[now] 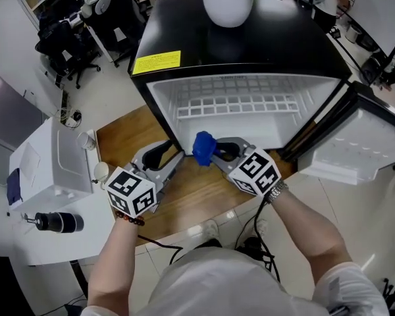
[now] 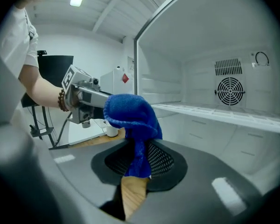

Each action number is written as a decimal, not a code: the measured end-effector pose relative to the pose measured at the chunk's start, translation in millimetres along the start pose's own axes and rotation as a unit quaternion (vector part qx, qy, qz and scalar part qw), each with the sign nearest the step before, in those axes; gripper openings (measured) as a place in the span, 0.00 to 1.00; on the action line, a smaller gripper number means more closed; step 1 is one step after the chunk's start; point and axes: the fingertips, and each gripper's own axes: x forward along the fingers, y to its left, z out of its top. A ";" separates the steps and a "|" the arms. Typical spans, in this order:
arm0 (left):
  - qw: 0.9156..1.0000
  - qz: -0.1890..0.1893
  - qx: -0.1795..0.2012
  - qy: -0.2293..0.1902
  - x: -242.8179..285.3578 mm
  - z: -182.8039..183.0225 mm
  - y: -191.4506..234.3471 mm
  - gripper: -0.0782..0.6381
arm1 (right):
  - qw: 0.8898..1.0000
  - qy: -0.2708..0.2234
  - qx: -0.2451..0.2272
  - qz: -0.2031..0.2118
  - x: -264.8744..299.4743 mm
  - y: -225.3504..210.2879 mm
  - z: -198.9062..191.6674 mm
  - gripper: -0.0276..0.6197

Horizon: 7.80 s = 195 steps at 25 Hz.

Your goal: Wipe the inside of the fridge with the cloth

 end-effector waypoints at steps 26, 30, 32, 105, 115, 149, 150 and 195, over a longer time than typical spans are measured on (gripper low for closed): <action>0.988 0.147 0.036 -0.012 17.1 -8.9 53.8 0.34 | 0.994 0.006 0.021 -0.104 109.5 -47.6 -35.1 0.16; 0.988 0.152 0.036 -0.016 18.8 -8.5 52.9 0.34 | 0.992 0.003 0.021 -0.123 115.5 -58.8 -34.9 0.16; 0.987 0.155 0.035 -0.016 19.2 -8.3 53.4 0.33 | 0.991 0.002 0.022 -0.132 118.5 -64.6 -34.6 0.16; 0.980 0.193 0.017 -0.046 21.2 -4.6 59.4 0.31 | 0.939 0.005 0.066 -0.337 112.8 -223.0 -56.3 0.15; 0.978 0.201 0.012 -0.048 21.1 -4.7 59.8 0.31 | 0.926 0.016 0.069 -0.370 76.7 -245.1 -70.2 0.16; 0.975 0.214 0.005 -0.053 21.4 -5.3 60.7 0.31 | 0.855 0.057 0.113 -0.503 -44.8 -313.1 -118.9 0.15; 0.975 0.214 0.004 -0.054 21.4 -5.4 60.8 0.31 | 0.854 0.057 0.114 -0.505 -45.8 -313.7 -119.8 0.15; 0.979 0.196 0.004 -0.058 22.1 -4.7 59.4 0.30 | 0.946 0.045 0.089 -0.307 132.2 -147.2 -74.8 0.15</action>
